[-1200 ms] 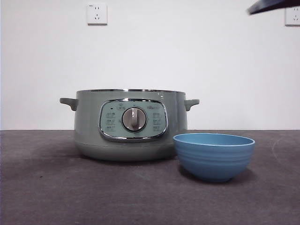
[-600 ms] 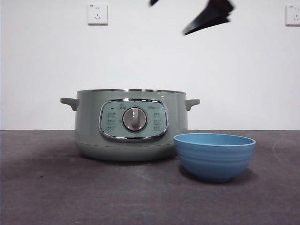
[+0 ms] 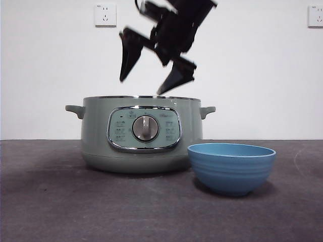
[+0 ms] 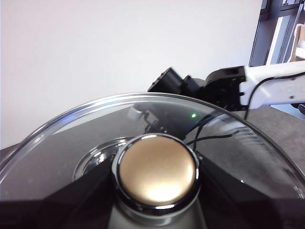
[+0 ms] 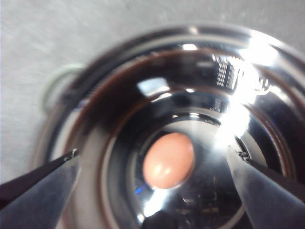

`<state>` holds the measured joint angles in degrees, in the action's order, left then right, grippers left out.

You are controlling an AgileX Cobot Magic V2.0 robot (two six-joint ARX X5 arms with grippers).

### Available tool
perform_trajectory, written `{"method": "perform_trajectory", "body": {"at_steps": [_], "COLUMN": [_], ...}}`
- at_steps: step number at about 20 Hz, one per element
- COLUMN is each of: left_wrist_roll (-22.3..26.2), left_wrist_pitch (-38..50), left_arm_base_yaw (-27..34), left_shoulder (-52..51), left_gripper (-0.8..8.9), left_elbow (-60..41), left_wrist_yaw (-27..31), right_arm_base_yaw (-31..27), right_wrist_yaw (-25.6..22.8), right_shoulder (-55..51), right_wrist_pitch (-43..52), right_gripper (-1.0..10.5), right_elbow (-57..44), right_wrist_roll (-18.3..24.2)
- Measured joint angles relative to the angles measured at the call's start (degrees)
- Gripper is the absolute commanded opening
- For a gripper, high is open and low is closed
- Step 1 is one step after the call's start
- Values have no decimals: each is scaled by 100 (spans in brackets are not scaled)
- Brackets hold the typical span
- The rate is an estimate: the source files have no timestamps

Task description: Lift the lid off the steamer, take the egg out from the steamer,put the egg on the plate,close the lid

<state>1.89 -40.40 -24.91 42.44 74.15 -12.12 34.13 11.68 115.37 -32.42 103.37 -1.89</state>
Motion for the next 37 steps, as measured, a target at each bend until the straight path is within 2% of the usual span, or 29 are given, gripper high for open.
{"method": "perform_trajectory", "body": {"at_steps": [5,14,21,23,26,32,34,37], "left_wrist_roll": [0,0,0,0,0,0,0,0], "left_wrist_pitch": [-26,-76,-120,-157,-157,-160,-160,-157], "left_arm_base_yaw": [-2,-2,0,-2,0,0,0,0], "left_shoulder": [-68,-68,-68,-68,-68,-68,-68,-68], "left_gripper": [-8,-8,-8,-8,-8,-8,-8,-8], "left_elbow": [0,0,0,0,0,0,0,0], "left_wrist_yaw": [0,0,0,0,0,0,0,0], "right_arm_base_yaw": [57,111,179,192,199,299,297,286], "right_wrist_yaw": [-129,-411,-439,-444,-435,-442,-525,-723], "right_shoulder": [310,767,1134,1174,1174,1128,691,-555], "right_wrist_pitch": [468,634,651,693,699,791,651,96], "right_gripper": [532,532,527,366,-17,-16,-16,-17], "right_elbow": [2,2,2,9,9,9,9,11], "right_wrist_roll": [2,125,146,168,170,173,177,352]}}
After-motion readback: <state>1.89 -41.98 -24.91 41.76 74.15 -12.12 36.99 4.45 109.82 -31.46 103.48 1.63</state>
